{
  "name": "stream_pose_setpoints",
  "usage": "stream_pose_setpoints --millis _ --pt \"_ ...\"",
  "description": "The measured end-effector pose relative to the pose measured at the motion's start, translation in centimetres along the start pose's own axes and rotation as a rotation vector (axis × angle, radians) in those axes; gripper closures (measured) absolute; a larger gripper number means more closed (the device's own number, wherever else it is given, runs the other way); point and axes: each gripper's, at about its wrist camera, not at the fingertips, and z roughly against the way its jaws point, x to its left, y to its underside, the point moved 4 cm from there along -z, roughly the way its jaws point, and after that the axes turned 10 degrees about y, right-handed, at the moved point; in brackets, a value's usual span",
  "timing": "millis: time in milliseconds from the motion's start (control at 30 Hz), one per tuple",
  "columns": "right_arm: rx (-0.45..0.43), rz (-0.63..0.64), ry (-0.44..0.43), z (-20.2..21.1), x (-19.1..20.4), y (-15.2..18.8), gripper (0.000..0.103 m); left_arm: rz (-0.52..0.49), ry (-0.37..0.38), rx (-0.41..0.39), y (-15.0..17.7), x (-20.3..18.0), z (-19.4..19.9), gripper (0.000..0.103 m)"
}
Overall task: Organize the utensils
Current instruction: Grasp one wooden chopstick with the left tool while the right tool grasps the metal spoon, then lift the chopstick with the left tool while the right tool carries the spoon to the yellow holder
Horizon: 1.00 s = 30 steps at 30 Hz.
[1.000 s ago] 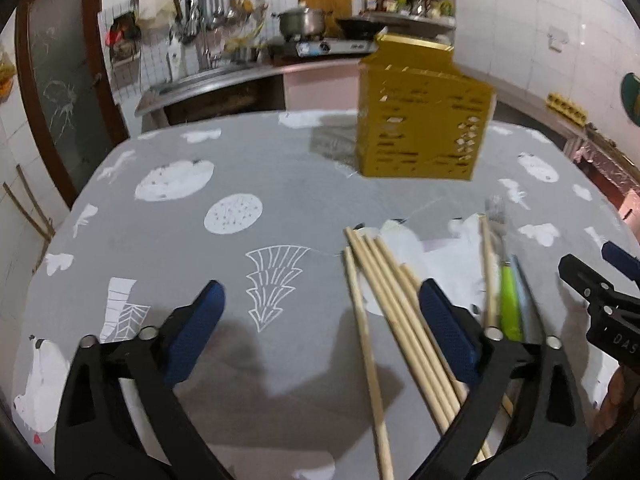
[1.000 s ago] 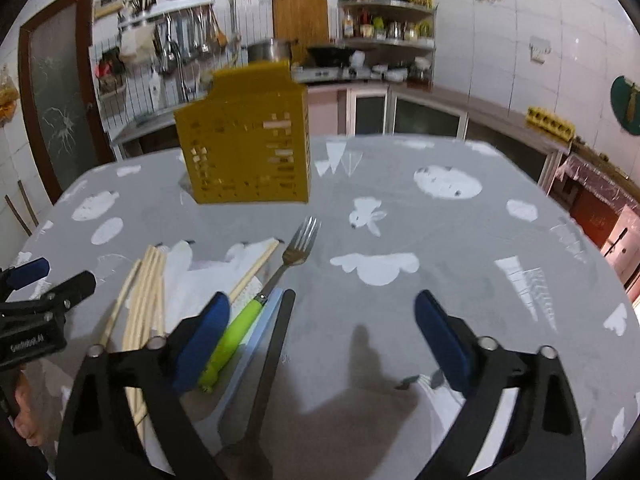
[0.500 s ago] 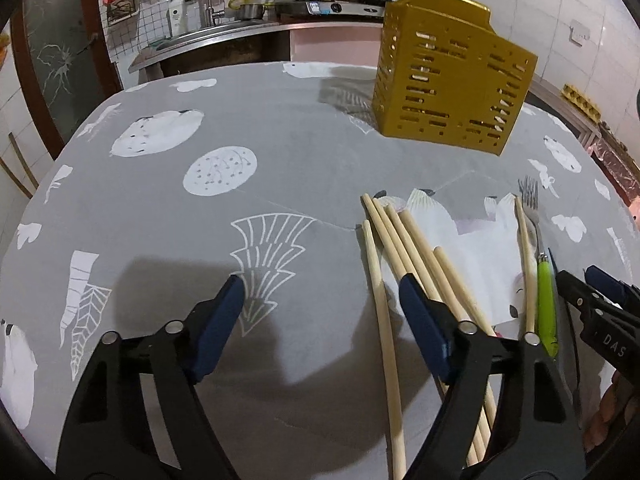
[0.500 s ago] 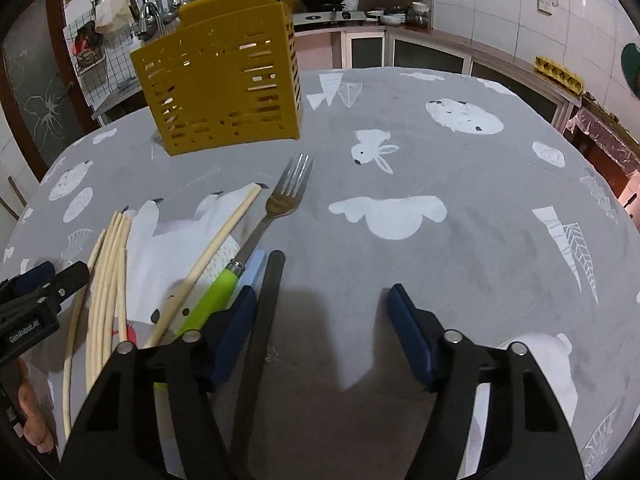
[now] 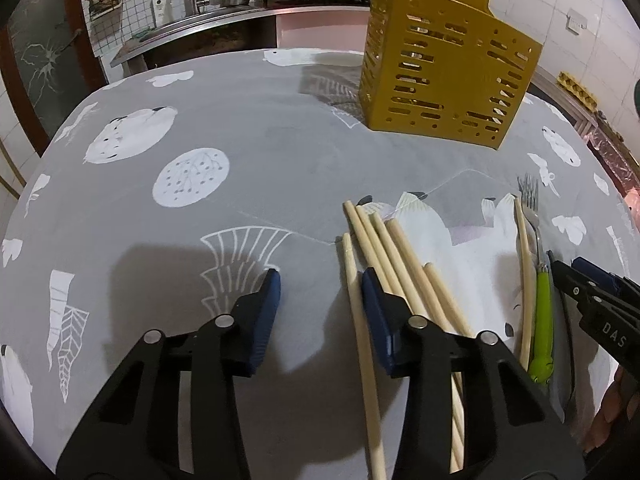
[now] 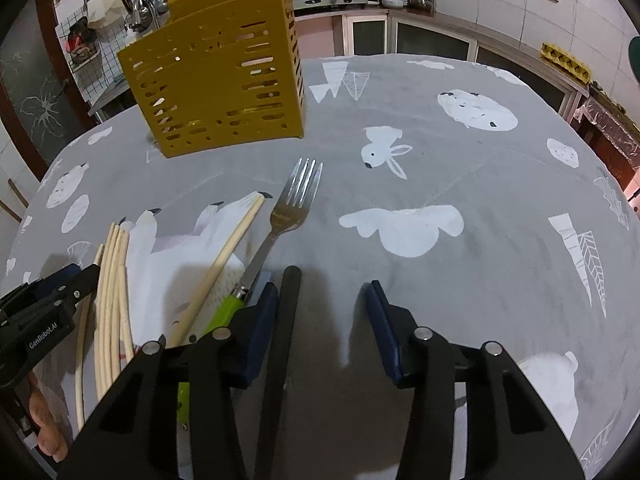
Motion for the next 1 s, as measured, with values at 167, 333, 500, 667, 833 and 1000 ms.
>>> stream_pose_setpoints --millis 167,333,500,667,833,1000 --pt "0.000 0.038 0.038 -0.3 0.7 -0.4 0.070 -0.010 -0.005 0.026 -0.3 -0.3 -0.4 0.066" --pt "0.003 0.031 0.027 -0.2 0.8 -0.7 0.090 -0.009 -0.016 0.039 -0.5 -0.3 -0.6 0.075" --pt "0.003 0.002 -0.007 -0.1 0.2 -0.7 0.093 0.021 -0.001 0.045 -0.8 0.2 -0.6 0.086" --pt "-0.003 -0.020 -0.030 0.0 -0.3 -0.7 0.093 0.030 0.017 0.037 -0.8 0.3 -0.6 0.096" --pt "-0.027 -0.039 -0.056 1.0 -0.7 -0.7 0.093 0.041 0.034 0.020 -0.9 0.4 0.0 0.097" --pt "-0.060 -0.052 -0.074 2.1 -1.2 -1.1 0.093 0.041 0.026 -0.029 -1.1 0.5 1.3 0.097"
